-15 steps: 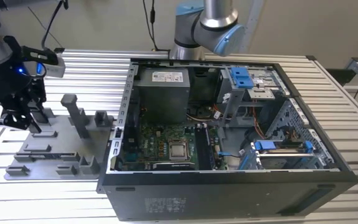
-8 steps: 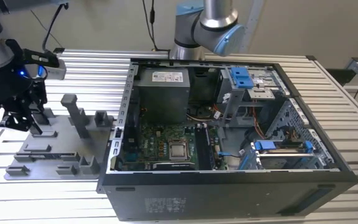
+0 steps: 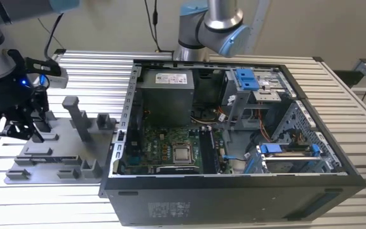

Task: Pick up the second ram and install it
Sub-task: 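Pick up the second ram and move it above second insertion slot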

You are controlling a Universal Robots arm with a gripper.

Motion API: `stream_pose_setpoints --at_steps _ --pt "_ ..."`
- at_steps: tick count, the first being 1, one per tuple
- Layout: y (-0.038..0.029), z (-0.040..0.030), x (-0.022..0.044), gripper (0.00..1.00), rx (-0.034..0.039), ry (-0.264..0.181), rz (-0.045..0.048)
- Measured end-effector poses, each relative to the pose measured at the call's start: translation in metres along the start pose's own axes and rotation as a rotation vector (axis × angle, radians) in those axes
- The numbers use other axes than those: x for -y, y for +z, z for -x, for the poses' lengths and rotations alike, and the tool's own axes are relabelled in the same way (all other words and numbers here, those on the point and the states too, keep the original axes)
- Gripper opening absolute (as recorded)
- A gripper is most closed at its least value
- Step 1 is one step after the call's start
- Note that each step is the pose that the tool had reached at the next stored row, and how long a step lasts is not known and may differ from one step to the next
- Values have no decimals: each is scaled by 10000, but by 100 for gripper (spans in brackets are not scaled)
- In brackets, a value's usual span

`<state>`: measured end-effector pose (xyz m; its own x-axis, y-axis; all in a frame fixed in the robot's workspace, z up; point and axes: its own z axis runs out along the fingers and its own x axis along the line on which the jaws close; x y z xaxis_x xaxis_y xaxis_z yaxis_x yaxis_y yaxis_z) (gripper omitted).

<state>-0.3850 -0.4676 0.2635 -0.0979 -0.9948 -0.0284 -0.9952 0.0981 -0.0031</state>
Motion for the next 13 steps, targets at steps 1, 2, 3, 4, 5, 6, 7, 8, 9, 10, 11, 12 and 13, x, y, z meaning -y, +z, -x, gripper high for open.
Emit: stream_pose_setpoints --at_steps 1,2,3,4,5,6,7,8,9,10,11,12,13 --pt "16 -15 -2 36 1 1 0" --pt "32 -34 -4 36 0 1 1" --pt "50 -51 -7 36 1 0 0" --pt "66 -62 -11 36 0 0 0" --pt "83 -74 -16 36 0 0 0" --pt "100 -84 -20 36 0 0 0" --pt "118 -93 -27 36 0 1 -1" --pt "135 -99 -33 36 0 0 0" --pt "153 -106 -38 36 1 -3 -1" --pt "172 -114 -40 36 2 -19 -2" --pt "188 -119 -43 36 2 -39 -1" --pt "205 -122 -49 36 0 -61 2" --pt "222 -124 -53 36 1 -87 2"
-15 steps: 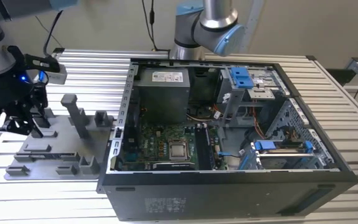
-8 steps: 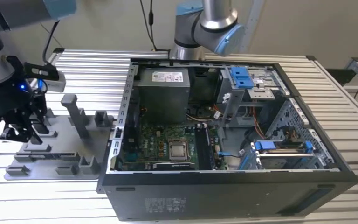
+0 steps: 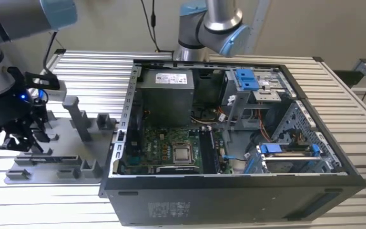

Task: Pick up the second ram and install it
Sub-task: 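Pick up the second ram and move it above second insertion slot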

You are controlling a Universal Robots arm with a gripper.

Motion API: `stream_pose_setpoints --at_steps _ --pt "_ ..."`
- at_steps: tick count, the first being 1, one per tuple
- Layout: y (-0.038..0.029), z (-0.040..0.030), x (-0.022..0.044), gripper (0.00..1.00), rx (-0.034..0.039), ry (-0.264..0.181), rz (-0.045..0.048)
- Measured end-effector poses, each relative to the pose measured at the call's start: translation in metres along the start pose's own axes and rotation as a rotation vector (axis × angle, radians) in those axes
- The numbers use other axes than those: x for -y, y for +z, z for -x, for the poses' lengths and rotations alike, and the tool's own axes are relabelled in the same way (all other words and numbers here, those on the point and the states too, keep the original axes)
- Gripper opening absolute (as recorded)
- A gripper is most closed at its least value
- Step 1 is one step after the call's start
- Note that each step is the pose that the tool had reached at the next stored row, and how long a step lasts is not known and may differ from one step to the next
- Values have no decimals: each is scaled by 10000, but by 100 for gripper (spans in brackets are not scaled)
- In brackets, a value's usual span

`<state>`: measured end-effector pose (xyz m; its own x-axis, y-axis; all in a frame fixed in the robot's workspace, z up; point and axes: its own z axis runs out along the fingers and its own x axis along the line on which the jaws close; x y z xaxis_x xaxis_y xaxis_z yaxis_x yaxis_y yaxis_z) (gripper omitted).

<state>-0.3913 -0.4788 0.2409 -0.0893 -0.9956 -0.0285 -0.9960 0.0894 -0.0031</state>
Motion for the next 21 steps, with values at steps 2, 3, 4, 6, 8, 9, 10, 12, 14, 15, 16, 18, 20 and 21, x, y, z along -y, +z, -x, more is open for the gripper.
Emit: stream_pose_setpoints --at_steps 2,3,4,6,8,9,10,12,14,15,16,18,20,21 --pt "36 -2 -7 36 0 -74 2" --pt "53 -3 -9 36 0 -111 4" --pt "70 -4 -10 36 1 -142 4" --pt "100 -6 -12 36 0 -201 6" --pt "129 -8 -16 36 0 -266 8" --pt "145 -11 -18 36 0 -300 9" --pt "158 -14 -21 36 0 -325 11" --pt "186 -20 -30 36 1 -355 10" --pt "215 -27 -37 36 2 -377 10" --pt "229 -31 -41 36 1 -389 11" --pt "244 -34 -44 36 0 -400 13" --pt "271 -41 -49 36 -1 -419 14" --pt "300 -49 -53 36 2 -440 12" --pt "315 -54 -55 36 2 -453 12"
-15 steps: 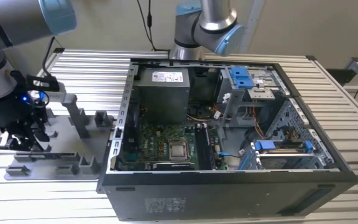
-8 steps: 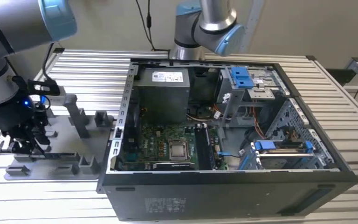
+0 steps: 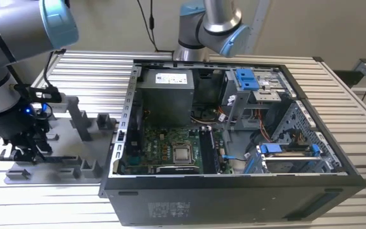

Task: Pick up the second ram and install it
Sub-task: 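Pick up the second ram and move it above second insertion slot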

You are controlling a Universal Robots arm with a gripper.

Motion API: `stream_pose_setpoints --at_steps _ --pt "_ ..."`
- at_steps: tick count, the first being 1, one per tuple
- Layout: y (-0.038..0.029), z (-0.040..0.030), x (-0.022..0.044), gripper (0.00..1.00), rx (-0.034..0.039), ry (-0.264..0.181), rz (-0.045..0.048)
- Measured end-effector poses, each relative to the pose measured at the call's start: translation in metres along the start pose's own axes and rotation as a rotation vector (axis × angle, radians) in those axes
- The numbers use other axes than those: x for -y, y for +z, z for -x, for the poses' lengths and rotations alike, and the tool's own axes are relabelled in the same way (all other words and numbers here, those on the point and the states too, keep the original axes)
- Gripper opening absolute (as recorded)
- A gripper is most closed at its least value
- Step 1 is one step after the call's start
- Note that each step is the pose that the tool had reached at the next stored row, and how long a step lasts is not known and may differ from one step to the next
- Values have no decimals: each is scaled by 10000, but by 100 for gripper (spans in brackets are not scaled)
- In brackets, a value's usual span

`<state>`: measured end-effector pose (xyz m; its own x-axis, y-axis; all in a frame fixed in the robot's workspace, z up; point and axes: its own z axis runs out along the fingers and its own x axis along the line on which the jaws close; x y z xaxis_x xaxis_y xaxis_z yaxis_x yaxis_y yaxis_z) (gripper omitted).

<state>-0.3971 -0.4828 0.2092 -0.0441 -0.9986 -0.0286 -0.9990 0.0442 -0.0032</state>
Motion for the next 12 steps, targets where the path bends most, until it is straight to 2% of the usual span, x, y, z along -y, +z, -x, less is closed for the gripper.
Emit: stream_pose_setpoints --at_steps 4,12 --pt "54 -11 -9 36 0 -59 2" --pt "121 -15 -11 36 0 -158 6"
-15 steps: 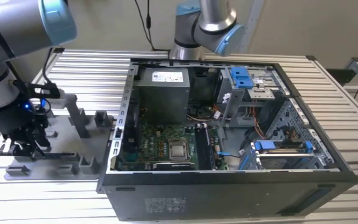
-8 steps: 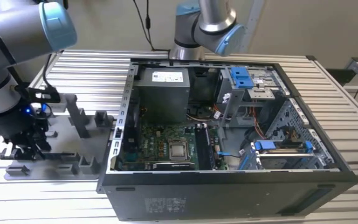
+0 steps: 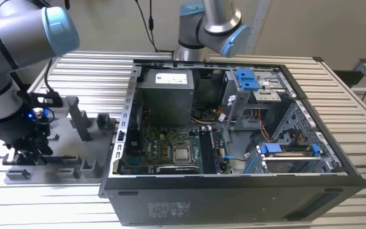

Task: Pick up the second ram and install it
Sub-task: 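Pick up the second ram and move it above second insertion slot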

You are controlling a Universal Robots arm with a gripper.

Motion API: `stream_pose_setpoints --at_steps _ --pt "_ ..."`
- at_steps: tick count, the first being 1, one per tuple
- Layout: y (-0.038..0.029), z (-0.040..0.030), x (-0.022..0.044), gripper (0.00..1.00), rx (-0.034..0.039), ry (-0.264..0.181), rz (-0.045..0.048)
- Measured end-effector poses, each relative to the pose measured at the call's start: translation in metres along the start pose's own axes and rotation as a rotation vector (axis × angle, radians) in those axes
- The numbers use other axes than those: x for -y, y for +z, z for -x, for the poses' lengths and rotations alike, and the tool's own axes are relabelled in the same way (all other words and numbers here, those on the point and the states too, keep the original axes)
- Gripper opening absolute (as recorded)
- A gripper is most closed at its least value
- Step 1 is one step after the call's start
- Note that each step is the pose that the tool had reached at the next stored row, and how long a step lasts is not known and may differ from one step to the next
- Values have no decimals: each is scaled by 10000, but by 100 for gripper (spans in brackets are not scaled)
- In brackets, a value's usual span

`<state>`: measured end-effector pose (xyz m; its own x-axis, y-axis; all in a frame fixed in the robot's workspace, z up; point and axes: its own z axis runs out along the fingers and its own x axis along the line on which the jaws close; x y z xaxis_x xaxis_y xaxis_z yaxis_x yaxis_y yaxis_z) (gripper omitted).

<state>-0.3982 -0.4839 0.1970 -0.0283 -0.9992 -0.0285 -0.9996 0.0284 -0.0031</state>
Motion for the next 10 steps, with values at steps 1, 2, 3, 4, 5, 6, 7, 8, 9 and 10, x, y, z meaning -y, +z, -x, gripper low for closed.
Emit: stream_pose_setpoints --at_steps 1,2,3,4,5,6,7,8,9,10 --pt "7 0 -1 36 0 -5 1" --pt "14 0 -2 36 -1 -7 1" --pt "18 0 -2 36 -1 -11 2" --pt "19 0 -2 36 -1 -15 2" --pt "19 0 -2 36 -1 -19 3" --pt "19 0 -2 36 -2 -24 3" --pt "20 0 -2 36 0 -27 2" --pt "20 0 -2 36 0 -32 1" --pt "20 0 -2 36 0 -36 1" --pt "20 0 -2 36 0 -40 1"
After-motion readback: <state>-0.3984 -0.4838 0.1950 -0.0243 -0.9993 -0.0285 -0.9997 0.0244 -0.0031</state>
